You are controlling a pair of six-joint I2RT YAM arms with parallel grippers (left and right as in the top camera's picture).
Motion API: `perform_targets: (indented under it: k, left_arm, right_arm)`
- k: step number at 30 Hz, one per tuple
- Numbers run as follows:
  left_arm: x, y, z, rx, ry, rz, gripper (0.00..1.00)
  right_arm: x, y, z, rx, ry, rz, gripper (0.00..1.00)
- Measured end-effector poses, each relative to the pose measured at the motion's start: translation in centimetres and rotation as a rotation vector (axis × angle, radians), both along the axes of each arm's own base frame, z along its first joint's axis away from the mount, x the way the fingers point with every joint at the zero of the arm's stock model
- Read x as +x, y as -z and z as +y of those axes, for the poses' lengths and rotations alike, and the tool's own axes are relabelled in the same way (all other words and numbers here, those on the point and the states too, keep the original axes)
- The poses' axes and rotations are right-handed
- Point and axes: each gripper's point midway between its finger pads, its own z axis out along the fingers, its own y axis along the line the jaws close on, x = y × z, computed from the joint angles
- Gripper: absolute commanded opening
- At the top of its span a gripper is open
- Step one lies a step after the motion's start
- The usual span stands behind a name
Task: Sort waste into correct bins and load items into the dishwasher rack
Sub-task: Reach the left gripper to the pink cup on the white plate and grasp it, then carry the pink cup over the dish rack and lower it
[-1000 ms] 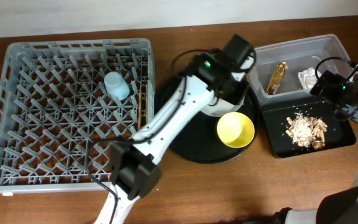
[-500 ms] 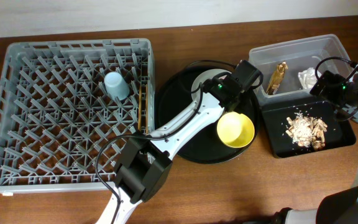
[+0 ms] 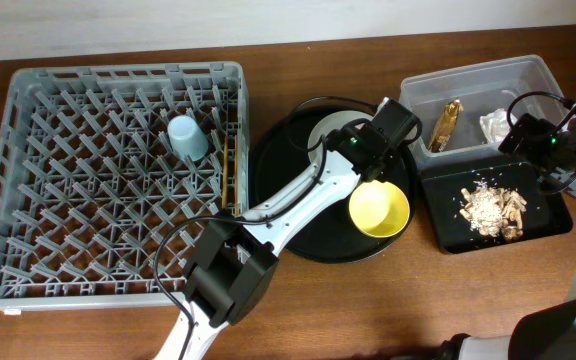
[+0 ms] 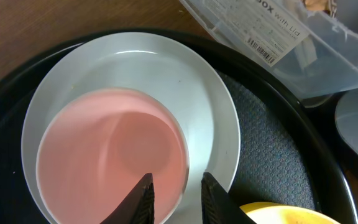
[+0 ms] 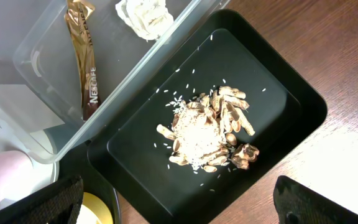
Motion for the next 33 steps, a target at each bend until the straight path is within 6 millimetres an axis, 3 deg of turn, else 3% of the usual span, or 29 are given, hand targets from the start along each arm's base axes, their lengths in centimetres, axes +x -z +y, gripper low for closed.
perform_targets:
  k: [13,16,17,27,33]
  left_arm:
    - [-0.3,0.6,0.4,0.018,0.000,0.016,0.17]
    - [-0.4,0.9,0.5,0.025,0.000,0.023,0.01]
    - [-0.4,0.9,0.5,0.026,0.001,0.022,0.00]
    - [0.5,0.5,1.7,0.083,-0.044,-0.030,0.00]
    - [0.6,-3.8,2.6,0.108,-0.062,-0.042,0.00]
  right_arm:
    - [0.0,0.0,0.0,0.000,0.000,0.000,0.99]
    - [0.0,0.0,0.0,0.000,0.000,0.000,0.99]
    - [0.0,0.0,0.0,0.000,0.000,0.000,0.99]
    - [0.0,0.0,0.0,0.000,0.000,-0.001,0.99]
    - [0.0,0.0,0.0,0.000,0.001,-0.001,0.99]
